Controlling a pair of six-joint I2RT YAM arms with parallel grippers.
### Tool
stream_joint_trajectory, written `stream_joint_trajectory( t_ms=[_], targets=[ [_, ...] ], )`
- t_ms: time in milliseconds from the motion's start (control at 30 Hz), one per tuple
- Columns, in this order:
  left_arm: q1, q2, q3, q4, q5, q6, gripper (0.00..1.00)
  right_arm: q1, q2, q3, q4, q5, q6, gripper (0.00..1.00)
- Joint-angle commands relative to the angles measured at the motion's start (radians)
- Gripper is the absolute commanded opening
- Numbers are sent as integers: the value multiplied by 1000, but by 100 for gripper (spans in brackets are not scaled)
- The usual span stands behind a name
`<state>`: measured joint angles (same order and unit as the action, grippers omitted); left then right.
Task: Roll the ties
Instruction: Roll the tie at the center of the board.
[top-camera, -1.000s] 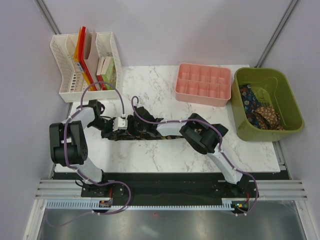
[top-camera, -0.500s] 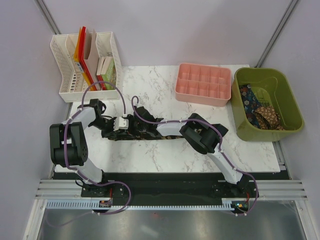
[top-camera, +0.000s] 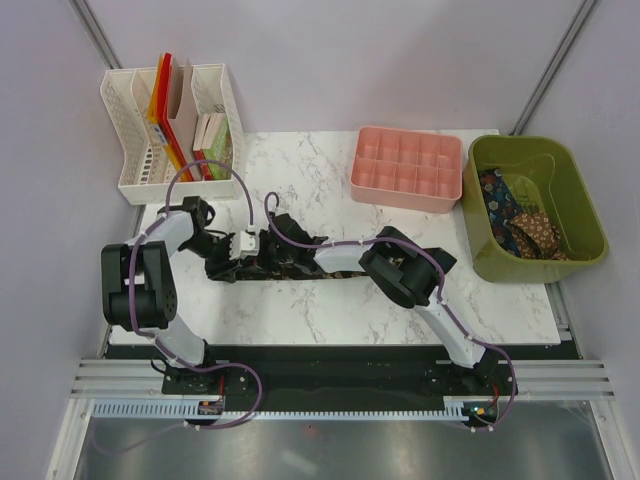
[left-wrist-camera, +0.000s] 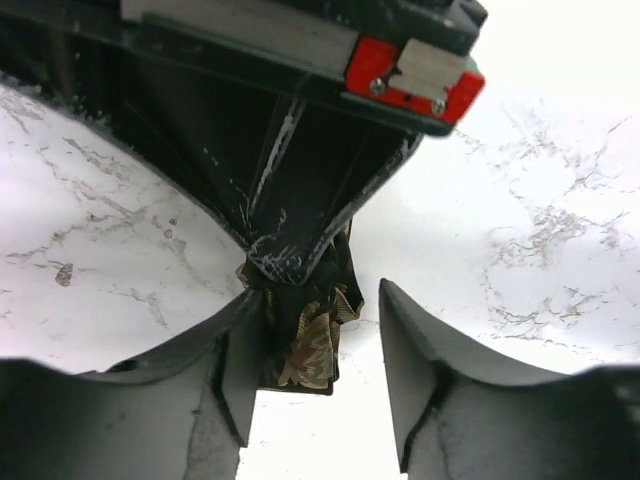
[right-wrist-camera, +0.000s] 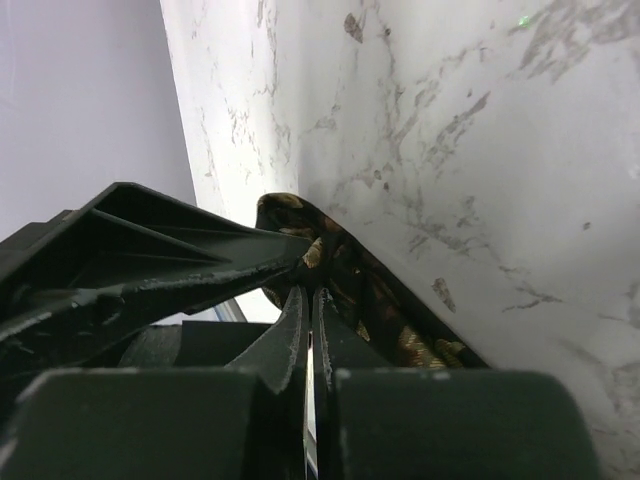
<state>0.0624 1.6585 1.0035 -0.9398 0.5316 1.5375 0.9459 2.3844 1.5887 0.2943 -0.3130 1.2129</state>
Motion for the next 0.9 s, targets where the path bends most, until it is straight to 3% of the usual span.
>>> stream_joint_trajectory(
  t_ms=[0,500,733,867],
  targets=[
    [37,14,43,-36,73,2,60,-9,19,-36,-14,25,-13,0],
    [65,-29,-40,117,70,32,78,-29,-10,-79,-4,3,-52,0],
    [76,-20,-51,127,57,38,77,-35,-24,-84,-27,8,-70,0],
    [91,-16,-55,124,42,52,68,-35,-22,-82,-26,5,-70,0]
  ],
)
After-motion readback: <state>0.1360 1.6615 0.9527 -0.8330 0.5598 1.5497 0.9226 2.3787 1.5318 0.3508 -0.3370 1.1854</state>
